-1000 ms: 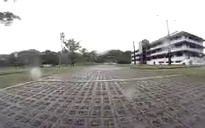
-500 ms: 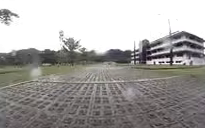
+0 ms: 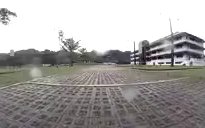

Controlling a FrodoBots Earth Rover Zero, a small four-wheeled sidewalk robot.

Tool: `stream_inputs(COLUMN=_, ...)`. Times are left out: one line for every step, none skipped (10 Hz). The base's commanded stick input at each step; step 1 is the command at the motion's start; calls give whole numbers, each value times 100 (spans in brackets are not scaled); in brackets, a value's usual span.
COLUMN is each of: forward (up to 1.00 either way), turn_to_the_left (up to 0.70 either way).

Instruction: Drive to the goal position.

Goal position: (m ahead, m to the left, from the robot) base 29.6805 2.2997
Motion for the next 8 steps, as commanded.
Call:
stream_inputs(forward=70, turn_to_the_left=0)
stream_inputs(forward=70, turn_to_the_left=0)
stream_inputs(forward=70, turn_to_the_left=0)
stream_inputs(forward=70, turn_to_the_left=0)
stream_inputs(forward=70, turn_to_the_left=0)
stream_inputs(forward=70, turn_to_the_left=0)
stream_inputs(forward=70, turn_to_the_left=0)
stream_inputs(forward=70, turn_to_the_left=0)
